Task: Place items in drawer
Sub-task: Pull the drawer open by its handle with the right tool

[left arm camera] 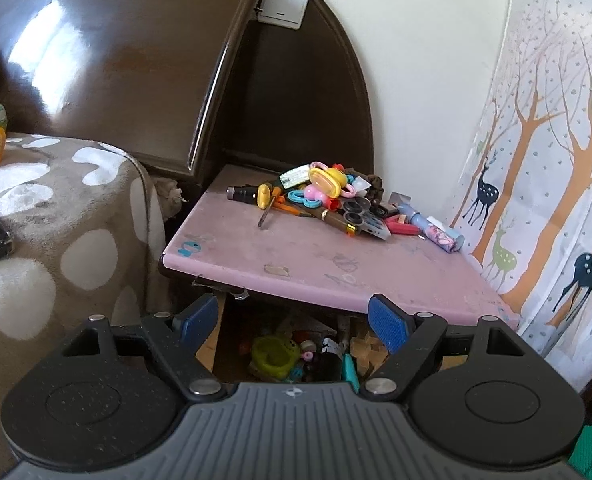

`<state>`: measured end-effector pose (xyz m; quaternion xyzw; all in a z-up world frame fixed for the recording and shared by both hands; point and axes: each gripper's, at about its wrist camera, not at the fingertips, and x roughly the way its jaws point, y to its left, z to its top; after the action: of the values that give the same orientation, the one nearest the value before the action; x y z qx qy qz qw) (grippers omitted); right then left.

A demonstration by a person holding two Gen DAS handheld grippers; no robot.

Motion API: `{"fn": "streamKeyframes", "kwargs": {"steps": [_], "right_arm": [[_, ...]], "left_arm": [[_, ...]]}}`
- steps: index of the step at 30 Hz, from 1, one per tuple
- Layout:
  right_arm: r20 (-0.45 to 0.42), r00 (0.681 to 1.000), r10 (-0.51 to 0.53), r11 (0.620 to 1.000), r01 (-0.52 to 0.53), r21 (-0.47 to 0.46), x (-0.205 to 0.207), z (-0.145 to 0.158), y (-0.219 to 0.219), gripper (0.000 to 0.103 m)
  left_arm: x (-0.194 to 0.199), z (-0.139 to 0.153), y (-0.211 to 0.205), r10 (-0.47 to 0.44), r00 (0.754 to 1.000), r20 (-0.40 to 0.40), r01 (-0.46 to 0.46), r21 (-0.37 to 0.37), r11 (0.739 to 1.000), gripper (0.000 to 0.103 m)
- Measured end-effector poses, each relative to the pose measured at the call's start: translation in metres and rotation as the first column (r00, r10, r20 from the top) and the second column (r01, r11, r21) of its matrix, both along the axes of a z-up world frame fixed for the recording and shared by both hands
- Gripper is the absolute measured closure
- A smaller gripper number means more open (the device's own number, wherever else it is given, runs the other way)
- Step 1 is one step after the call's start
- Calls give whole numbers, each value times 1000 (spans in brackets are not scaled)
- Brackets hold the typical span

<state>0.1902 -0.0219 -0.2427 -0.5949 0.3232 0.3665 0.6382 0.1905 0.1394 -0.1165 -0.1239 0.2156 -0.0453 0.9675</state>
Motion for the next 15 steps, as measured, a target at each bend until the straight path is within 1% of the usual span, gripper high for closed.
{"fn": "streamKeyframes", "kwargs": {"steps": [2,6,10,13,15], "right_arm": [[18,1000,-12,1000,11,4,-4,1,-1,83],[6,999,-33,999,32,17,-9,7,-5,84],[-1,999,-39,999,39,28,-25,11,-8,84],[-19,998,-61,997,62,56,-32,17,-11,84],[-4,997,-74,996,74,58,-36,18,-12,84]], "left_arm": [[-2,0,-2,-5,1000,-1,5,7,1000,20],[-2,0,-2,-5,1000,0,5,10,1000,20],[-1,1,-3,-6,1000,4,6,12,1000,20],[-1,1,-6,-13,1000,3,13,20,1000,20],[-1,0,-8,-17,1000,2,17,25,1000,20]]}}
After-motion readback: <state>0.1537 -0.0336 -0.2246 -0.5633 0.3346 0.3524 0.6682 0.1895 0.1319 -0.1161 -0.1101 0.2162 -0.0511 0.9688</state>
